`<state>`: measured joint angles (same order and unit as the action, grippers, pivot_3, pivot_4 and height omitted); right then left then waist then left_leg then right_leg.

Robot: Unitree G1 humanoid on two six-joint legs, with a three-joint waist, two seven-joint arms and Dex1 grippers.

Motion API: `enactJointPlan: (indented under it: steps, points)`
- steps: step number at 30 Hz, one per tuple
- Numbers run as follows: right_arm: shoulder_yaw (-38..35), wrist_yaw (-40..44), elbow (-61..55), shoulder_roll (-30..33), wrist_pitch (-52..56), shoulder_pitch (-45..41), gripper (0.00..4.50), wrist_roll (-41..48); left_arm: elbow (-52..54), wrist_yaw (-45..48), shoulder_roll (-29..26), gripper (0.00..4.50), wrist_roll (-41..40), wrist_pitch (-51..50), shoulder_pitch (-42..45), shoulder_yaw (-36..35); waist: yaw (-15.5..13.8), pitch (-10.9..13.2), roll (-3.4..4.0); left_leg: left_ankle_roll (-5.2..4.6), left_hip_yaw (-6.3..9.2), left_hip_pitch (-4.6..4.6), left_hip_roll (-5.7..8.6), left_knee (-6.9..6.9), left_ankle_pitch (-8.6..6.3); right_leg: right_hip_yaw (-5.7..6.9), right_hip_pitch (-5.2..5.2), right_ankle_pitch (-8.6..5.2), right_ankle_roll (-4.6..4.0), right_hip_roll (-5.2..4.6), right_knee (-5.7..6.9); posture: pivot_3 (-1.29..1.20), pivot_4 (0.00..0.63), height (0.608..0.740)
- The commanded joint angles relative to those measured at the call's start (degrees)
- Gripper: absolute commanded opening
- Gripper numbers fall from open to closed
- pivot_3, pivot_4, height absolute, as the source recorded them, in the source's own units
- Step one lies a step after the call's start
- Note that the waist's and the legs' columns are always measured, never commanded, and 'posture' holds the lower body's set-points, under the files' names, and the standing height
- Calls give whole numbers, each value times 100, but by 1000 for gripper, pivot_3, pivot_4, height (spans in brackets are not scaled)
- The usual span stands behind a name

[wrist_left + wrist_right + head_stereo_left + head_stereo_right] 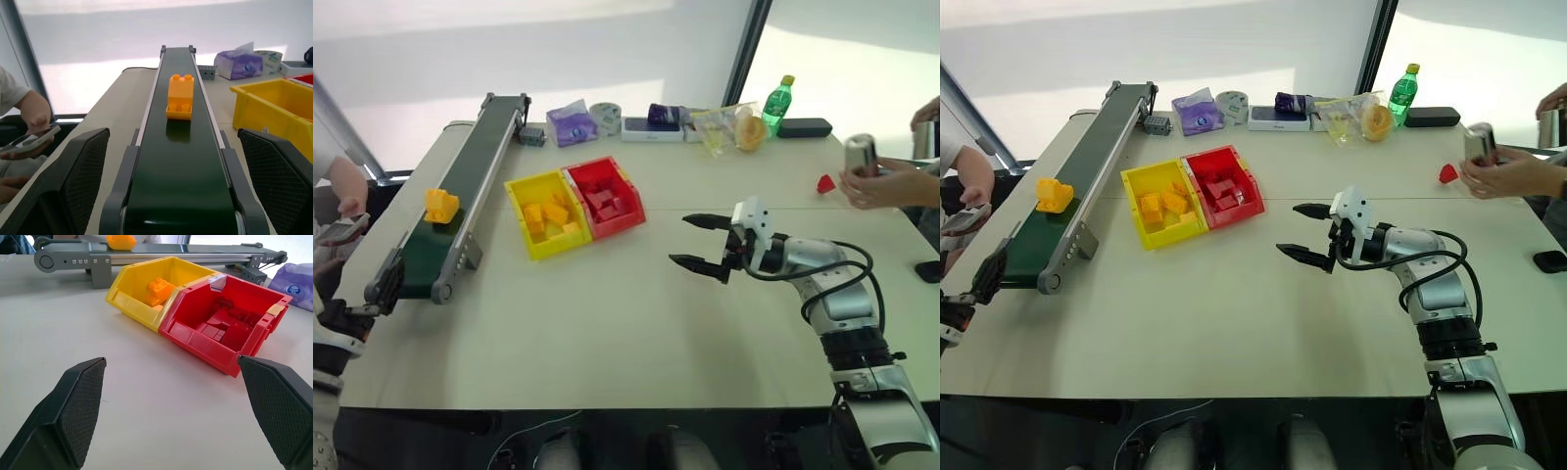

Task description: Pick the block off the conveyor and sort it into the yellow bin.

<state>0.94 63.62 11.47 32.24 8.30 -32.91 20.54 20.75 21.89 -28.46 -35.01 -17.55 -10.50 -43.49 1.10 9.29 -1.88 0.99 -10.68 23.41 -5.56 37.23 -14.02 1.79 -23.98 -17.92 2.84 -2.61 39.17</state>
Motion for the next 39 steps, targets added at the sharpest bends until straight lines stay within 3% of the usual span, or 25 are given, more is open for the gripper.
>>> enactJointPlan:
  steps: [1, 10, 18, 21, 25, 26, 34, 39]
  points:
    - [-86, 0, -212, -2, -36, -155, 4500, 56, -92, 3, -413, 4439, -70, -354, 190, 62, 0, 0, 0, 0, 0, 0, 0, 0, 0, 0, 0, 0, 0, 0, 0, 0, 150, 740]
    - [-65, -52, -342, -7, 51, -120, 4500, 73, -1093, 333, -1375, 4439, 6, -1235, 1057, 617, 4, 1, 1, 7, -4, 0, 0, -4, 4, 1, -4, 0, 0, 0, 0, 0, 150, 740]
    - [-148, -131, -551, 63, 137, 71, 4500, 115, -1556, 701, -1589, 4439, 195, -1455, 1254, 1024, 6, 1, 2, 8, -8, 1, 0, -8, 4, 0, -9, 0, 0, -2, 0, 0, 150, 740]
    - [-162, -160, -605, 91, 168, 102, 4500, 134, -1519, 711, -1555, 3592, 231, -1442, 1295, 1062, 5, 1, 2, 8, -9, 1, 0, -8, 4, 1, -10, 0, 0, -2, 0, 0, 150, 740]
    - [-170, -193, -629, 113, 182, 123, 4500, 141, -1459, 577, -1517, 1549, 193, -1437, 1351, 852, 5, 1, 2, 8, -8, 1, -1, -8, 4, 0, -10, 0, 0, -3, 0, 0, 150, 740]
    - [-168, -196, -619, 110, 173, 125, 4500, 137, -1318, 524, -1499, 1351, 115, -1459, 1400, 786, 5, 1, 2, 8, -9, 1, -1, -8, 4, 0, -10, 0, 0, -4, 0, 0, 150, 740]
    - [-116, -182, -458, 49, 78, 47, 4500, 92, -523, 202, -1326, 1378, -218, -1741, 1860, 961, -14, 1, 2, 8, -8, 2, 1, -7, 4, -1, -8, 1, 1, -5, 0, 0, 150, 740]
    - [-108, -211, -514, 36, 125, -3, 4500, 108, -388, -333, -909, 1378, -88, -1940, 2895, 1735, -38, 1, 1, 8, -3, 1, 4, 0, 5, 0, 1, 2, 3, -2, 1, 0, 150, 740]
